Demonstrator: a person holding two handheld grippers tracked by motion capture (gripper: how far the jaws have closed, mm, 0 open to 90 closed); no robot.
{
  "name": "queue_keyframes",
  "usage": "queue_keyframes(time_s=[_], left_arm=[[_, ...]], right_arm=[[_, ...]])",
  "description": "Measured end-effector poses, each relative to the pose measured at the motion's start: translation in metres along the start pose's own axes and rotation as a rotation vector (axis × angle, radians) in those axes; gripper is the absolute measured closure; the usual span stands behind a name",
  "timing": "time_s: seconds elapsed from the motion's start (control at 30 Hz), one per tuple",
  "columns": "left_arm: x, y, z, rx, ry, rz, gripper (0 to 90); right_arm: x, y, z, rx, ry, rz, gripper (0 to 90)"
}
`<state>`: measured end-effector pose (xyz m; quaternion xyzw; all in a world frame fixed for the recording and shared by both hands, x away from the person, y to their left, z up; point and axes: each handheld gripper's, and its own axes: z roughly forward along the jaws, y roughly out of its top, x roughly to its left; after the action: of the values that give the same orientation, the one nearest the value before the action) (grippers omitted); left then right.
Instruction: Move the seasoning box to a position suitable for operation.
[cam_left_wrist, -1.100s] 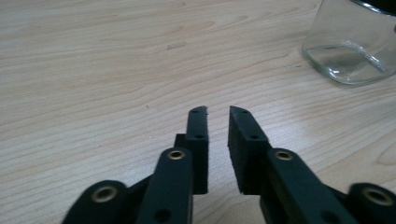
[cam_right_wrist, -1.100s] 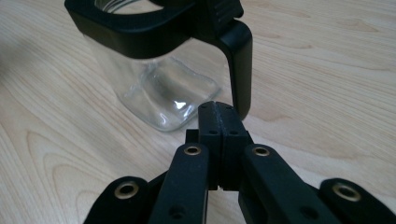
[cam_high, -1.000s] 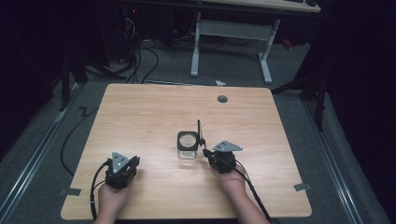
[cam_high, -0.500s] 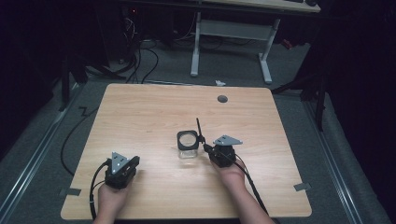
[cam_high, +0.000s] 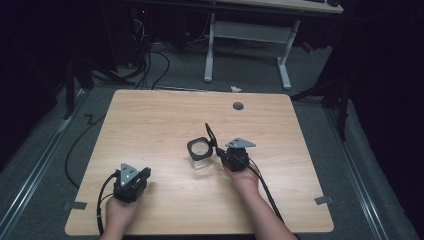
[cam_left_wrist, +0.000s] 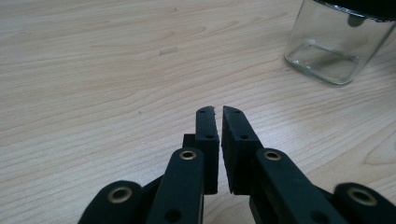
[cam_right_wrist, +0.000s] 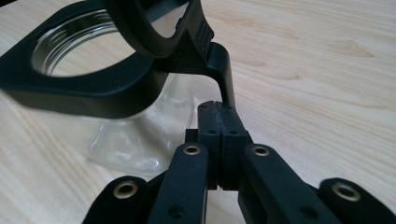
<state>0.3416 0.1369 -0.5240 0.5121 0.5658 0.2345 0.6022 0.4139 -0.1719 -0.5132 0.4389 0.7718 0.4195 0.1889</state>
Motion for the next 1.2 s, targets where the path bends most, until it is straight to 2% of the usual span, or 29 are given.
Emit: queue_keyframes(time_s=[0.2,0.37,0.4,0.43,0.6,0.67,0.73,0.8,0.87,0.9,0.93,0.97,1.03,1.07,1.1,1.13,1.17,1.2], left_arm=[[-0.001,-0.001,0.000,0.001,0.000,0.004,85.8],[-0.001,-0.002,0.001,0.000,-0.001,0.008,86.3],[-0.003,-0.005,0.001,0.004,-0.001,0.043,86.3],[-0.004,-0.006,0.001,0.003,-0.005,0.059,86.3],[-0.010,-0.007,0.006,0.017,-0.015,0.044,87.3],[-0.012,-0.007,0.008,0.015,-0.015,0.052,87.7],[-0.018,-0.006,0.015,0.018,-0.022,0.050,88.5],[-0.020,-0.006,0.019,0.022,-0.021,0.050,90.0],[-0.024,-0.006,0.028,0.031,-0.023,0.051,90.0],[-0.028,-0.003,0.039,0.033,-0.029,0.039,90.0],[-0.028,-0.003,0.039,0.033,-0.029,0.039,90.0],[-0.032,0.001,0.056,0.036,-0.037,0.044,90.0],[-0.036,0.004,0.076,0.041,-0.041,0.049,90.0],[-0.036,0.004,0.076,0.041,-0.041,0.049,90.0],[-0.038,0.005,0.086,0.046,-0.046,0.051,90.0],[-0.041,0.005,0.106,0.052,-0.044,0.057,90.0],[-0.041,0.005,0.106,0.052,-0.044,0.057,90.0],[-0.045,0.002,0.122,0.068,-0.048,0.047,90.0]], right_arm=[[-0.004,0.011,0.010,-0.006,-0.011,-0.014,90.0],[-0.005,0.010,0.002,-0.012,-0.013,-0.020,90.0],[-0.005,0.006,-0.008,-0.021,-0.018,-0.033,90.0],[-0.005,0.004,-0.013,-0.025,-0.016,-0.032,90.0],[-0.002,-0.010,-0.034,-0.046,-0.020,-0.044,90.0],[-0.001,-0.013,-0.038,-0.046,-0.021,-0.043,90.0],[0.001,-0.022,-0.050,-0.056,-0.019,-0.043,90.0],[0.002,-0.025,-0.054,-0.061,-0.016,-0.040,90.0],[0.004,-0.033,-0.063,-0.072,-0.019,-0.032,90.0],[0.005,-0.035,-0.066,-0.072,-0.020,-0.024,90.0],[0.006,-0.037,-0.069,-0.078,-0.021,-0.029,90.0],[0.007,-0.038,-0.071,-0.081,-0.020,-0.029,90.0],[0.008,-0.041,-0.075,-0.086,-0.015,-0.035,90.0],[0.008,-0.041,-0.075,-0.086,-0.015,-0.035,90.0],[0.009,-0.043,-0.077,-0.090,-0.011,-0.038,90.0],[0.010,-0.045,-0.079,-0.094,-0.007,-0.036,90.0],[0.010,-0.046,-0.080,-0.095,-0.002,-0.034,90.0],[0.010,-0.047,-0.081,-0.097,-0.002,-0.035,90.0]])
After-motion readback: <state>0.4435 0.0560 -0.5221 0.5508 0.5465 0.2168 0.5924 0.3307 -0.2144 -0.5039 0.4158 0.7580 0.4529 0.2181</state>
